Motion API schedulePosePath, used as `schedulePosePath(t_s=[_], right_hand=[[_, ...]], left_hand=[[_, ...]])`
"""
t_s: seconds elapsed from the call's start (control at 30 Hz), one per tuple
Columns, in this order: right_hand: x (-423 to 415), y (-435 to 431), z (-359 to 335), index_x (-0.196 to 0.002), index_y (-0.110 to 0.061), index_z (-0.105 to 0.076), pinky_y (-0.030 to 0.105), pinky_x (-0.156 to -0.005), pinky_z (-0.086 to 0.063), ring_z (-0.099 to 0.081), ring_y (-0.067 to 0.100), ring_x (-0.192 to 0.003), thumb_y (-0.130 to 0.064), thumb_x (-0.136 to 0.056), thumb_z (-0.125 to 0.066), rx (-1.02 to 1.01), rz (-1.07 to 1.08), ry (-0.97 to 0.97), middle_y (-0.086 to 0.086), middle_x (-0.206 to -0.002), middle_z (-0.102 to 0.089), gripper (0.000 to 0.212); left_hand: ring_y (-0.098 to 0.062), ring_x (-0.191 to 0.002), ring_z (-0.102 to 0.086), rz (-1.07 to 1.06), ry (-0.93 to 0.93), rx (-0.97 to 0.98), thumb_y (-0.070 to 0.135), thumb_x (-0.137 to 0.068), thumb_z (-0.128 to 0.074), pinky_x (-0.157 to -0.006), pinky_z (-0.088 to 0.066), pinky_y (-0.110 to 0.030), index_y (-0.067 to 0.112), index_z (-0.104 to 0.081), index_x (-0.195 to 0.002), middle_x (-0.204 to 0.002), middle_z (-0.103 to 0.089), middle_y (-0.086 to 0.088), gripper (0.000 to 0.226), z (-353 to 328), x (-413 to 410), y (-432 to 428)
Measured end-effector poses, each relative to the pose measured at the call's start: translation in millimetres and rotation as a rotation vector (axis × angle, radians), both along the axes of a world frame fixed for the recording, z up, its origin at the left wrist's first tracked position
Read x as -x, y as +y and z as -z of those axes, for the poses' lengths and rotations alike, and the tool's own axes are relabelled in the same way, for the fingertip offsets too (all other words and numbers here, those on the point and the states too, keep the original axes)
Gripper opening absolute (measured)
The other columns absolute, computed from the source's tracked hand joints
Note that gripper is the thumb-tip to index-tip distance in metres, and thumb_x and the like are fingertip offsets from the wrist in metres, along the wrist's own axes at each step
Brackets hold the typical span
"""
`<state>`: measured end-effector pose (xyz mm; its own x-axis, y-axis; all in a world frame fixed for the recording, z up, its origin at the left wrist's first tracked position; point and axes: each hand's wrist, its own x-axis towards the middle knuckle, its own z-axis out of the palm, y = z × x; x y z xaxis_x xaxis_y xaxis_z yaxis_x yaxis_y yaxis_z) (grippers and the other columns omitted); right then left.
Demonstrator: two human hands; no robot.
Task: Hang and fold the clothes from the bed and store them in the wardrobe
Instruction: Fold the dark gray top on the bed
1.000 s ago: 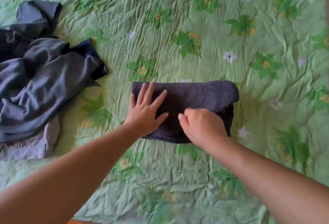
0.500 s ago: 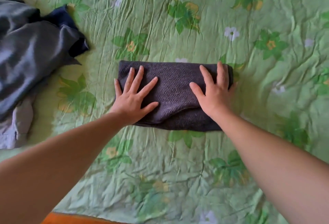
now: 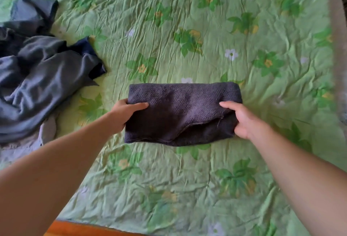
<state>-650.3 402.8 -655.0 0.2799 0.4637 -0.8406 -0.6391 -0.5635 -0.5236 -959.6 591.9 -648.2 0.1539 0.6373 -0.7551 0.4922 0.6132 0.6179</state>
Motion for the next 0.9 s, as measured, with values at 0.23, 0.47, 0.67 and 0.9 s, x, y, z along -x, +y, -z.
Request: schedulePosePath(t_s=[0.23,0.47,0.67,0.9], right_hand=[[13,-37,-90,-0.119,-0.027,-0.063,0.049,-0.079,-0.061,-0.075,0.025,-0.093,-0.020,-0.084,-0.078,-0.118,-0.087,-0.325,0.000,-0.106,-0.077,0.039],[21,-106,-233,-0.125,-0.034,-0.057,0.064,-0.076,-0.058,-0.075,0.031,-0.092,-0.033,-0.087,-0.077,-0.098,-0.123,-0.391,0.003,-0.110,-0.076,0.042],[53,-189,-325,-0.127,-0.035,-0.056,0.055,-0.073,-0.061,-0.075,0.028,-0.092,-0.037,-0.083,-0.080,-0.116,0.052,-0.526,0.001,-0.111,-0.075,0.050],[108,-290,-400,-0.128,-0.032,-0.057,0.044,-0.069,-0.062,-0.075,0.022,-0.091,-0.032,-0.088,-0.076,-0.156,0.247,-0.648,0.001,-0.115,-0.073,0.044]], left_hand=[[-0.021,-0.095,-0.074,0.020,-0.155,-0.073,0.018,-0.079,-0.084,-0.079,-0.061,-0.037,0.020,-0.061,-0.118,-0.109,-0.074,-0.005,0.045,-106,1,-33],[-0.009,-0.079,-0.074,0.199,-0.197,-0.087,0.015,-0.096,-0.066,-0.056,-0.057,-0.026,0.039,-0.056,-0.109,-0.098,-0.075,0.008,0.028,-236,5,-70],[-0.017,-0.078,-0.074,0.388,-0.166,-0.224,0.028,-0.099,-0.061,-0.056,-0.059,-0.032,0.041,-0.043,-0.126,-0.107,-0.066,0.006,0.035,-326,0,-112],[-0.020,-0.088,-0.069,0.602,-0.183,-0.399,0.029,-0.098,-0.059,-0.056,-0.057,-0.031,0.035,-0.043,-0.124,-0.106,-0.064,0.001,0.031,-407,-5,-179]])
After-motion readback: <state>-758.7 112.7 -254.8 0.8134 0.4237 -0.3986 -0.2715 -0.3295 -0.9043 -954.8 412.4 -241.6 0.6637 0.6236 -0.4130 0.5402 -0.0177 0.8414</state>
